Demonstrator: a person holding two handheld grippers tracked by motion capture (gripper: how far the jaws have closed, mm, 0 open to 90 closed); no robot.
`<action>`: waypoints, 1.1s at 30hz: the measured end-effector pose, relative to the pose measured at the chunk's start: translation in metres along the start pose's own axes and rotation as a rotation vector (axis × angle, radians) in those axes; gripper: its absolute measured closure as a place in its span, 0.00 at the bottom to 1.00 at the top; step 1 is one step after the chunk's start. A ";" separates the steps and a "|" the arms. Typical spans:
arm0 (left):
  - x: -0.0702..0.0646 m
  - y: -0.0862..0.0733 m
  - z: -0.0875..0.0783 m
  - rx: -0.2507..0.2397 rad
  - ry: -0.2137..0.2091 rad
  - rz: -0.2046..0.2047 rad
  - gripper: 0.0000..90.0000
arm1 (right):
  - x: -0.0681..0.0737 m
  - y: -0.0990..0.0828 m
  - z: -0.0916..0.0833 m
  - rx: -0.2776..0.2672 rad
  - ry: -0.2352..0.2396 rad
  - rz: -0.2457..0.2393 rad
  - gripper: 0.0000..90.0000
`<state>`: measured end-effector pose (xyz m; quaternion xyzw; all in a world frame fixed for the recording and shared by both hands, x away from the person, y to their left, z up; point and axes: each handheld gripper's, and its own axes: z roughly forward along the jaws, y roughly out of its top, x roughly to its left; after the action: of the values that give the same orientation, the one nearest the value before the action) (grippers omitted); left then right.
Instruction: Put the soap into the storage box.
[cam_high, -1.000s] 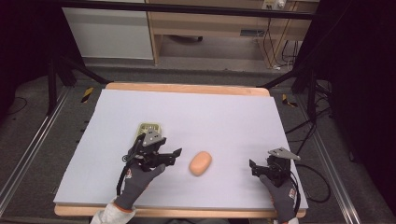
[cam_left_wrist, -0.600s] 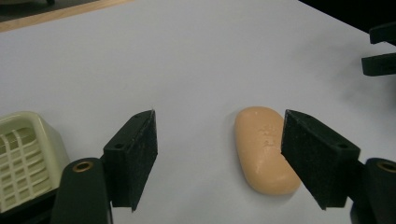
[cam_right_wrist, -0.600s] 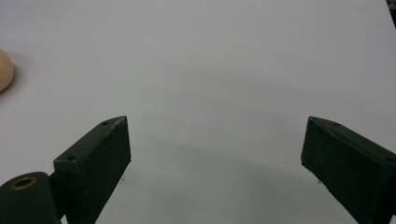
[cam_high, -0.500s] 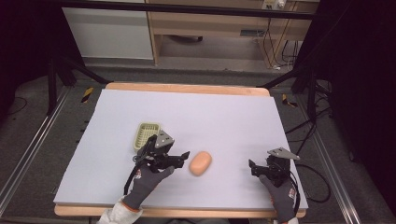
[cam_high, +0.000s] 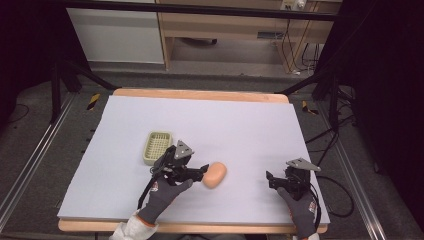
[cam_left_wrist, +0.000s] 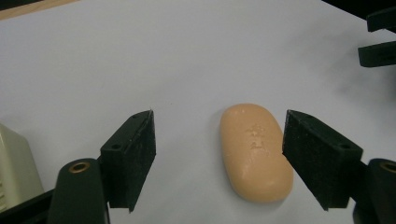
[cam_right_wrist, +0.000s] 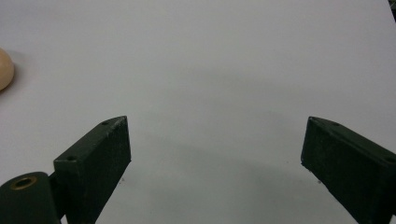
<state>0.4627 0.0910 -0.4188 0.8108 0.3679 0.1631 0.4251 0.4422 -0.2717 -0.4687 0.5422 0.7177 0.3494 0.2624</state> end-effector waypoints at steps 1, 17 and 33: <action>0.000 0.000 0.001 0.001 -0.001 -0.001 0.28 | 0.000 0.000 0.000 -0.001 -0.001 0.000 0.10; -0.014 0.003 0.017 0.035 -0.022 0.024 0.27 | 0.000 0.000 0.000 -0.001 -0.001 0.002 0.10; -0.028 0.003 0.042 0.090 -0.023 0.048 0.26 | 0.001 0.000 0.001 0.009 0.007 0.000 0.10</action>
<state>0.4695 0.0458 -0.4395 0.8396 0.3503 0.1470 0.3883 0.4429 -0.2700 -0.4695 0.5421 0.7203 0.3480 0.2573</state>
